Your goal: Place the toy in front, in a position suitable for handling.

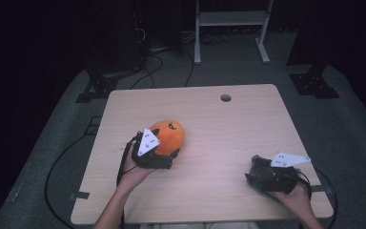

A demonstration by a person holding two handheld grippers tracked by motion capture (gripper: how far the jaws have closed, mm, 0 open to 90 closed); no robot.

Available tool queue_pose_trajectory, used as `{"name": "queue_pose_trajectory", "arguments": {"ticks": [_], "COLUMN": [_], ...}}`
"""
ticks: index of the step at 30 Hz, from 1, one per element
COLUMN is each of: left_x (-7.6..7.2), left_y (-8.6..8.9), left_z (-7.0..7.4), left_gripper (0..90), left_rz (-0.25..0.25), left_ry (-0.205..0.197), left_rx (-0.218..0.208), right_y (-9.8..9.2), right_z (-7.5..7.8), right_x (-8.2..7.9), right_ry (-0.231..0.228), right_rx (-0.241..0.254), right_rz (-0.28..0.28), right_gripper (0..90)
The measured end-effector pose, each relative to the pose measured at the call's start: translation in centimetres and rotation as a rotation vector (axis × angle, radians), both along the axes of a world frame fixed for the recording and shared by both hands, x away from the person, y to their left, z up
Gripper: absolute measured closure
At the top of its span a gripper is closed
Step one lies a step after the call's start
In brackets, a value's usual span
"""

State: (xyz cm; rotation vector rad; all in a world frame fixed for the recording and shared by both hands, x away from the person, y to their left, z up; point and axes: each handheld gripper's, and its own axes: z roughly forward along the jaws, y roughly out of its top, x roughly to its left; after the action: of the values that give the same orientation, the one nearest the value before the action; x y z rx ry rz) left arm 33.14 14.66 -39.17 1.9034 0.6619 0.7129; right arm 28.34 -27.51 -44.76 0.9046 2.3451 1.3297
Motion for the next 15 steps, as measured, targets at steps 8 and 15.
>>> {"name": "queue_pose_trajectory", "arguments": {"ticks": [8,15], "left_x": [2.5,4.3], "left_y": [0.8,0.9], "left_z": [-1.2,-2.6], "left_gripper": [4.6,4.5], "left_rz": [0.108,0.168], "left_ry": [0.025,0.075], "left_rx": [0.009,0.046], "right_y": [0.0,-0.1], "right_z": [0.1,0.1], "right_x": [-0.2,-0.3], "right_ry": [-0.003,-0.004], "right_rx": [0.002,0.006], "right_rz": [0.005,0.008], "right_gripper": [28.7,28.7]}}
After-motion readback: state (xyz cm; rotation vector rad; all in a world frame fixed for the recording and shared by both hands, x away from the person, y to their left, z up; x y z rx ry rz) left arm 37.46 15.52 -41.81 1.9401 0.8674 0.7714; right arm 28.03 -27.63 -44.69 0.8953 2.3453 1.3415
